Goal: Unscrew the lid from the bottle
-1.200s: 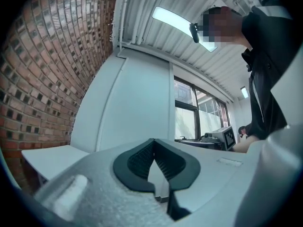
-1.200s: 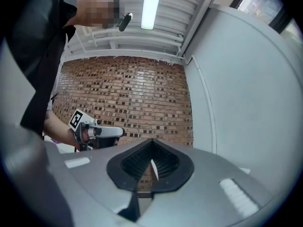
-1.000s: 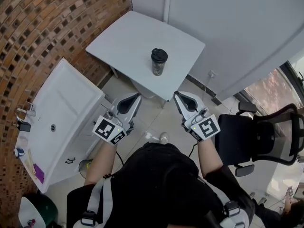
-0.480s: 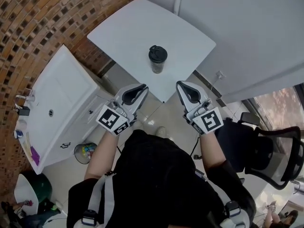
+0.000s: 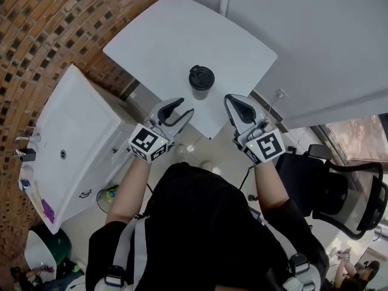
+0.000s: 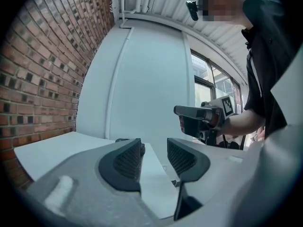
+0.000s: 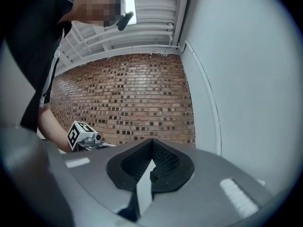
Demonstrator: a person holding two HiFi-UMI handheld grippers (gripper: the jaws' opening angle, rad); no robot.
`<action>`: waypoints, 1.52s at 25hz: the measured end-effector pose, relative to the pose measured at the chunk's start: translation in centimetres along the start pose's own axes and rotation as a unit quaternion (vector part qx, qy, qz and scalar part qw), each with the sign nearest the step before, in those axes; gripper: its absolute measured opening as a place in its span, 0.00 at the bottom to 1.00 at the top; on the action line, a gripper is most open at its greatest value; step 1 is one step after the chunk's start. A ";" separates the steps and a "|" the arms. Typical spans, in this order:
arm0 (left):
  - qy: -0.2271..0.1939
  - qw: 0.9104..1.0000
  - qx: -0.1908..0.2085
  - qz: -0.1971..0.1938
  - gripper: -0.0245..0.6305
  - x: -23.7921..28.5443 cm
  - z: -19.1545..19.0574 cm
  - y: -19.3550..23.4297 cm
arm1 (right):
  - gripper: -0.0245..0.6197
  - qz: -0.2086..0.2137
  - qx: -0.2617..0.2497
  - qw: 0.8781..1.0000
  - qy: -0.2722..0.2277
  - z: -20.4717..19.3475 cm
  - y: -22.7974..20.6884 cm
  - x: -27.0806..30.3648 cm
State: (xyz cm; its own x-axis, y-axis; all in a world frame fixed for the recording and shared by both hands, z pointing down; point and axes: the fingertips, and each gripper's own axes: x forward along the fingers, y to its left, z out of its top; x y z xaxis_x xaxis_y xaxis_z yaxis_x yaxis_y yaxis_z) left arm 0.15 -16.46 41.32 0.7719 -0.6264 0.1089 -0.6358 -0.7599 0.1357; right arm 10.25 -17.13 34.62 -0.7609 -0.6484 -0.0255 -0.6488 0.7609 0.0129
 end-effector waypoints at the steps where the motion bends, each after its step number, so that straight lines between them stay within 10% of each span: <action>1: 0.002 1.000 0.001 -0.003 0.32 0.2 -0.2 0.6 | 0.05 -0.004 0.001 1.000 0.001 -0.1 -0.3 0.5; 5: 0.015 1.000 0.013 -0.022 0.44 1.2 -1.2 3.2 | 0.05 -0.021 0.004 1.000 -0.004 -0.3 -1.5 2.6; 17: 0.127 0.989 0.021 -0.074 0.62 6.7 -11.9 7.1 | 0.61 -0.056 0.067 0.996 0.020 -5.2 -5.2 5.8; 38: 0.144 0.983 0.029 -0.110 0.61 10.8 -17.6 7.2 | 0.69 0.031 0.060 0.995 0.074 -11.6 -3.9 7.7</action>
State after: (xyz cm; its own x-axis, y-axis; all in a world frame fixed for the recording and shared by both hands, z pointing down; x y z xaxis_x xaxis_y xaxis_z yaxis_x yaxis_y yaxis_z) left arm 3.92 -25.60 60.83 0.8542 -0.3765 0.3586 -0.4455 -0.8856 0.1315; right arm 6.82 -25.37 45.97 -0.7981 -0.5906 0.1192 -0.6017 0.7911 -0.1097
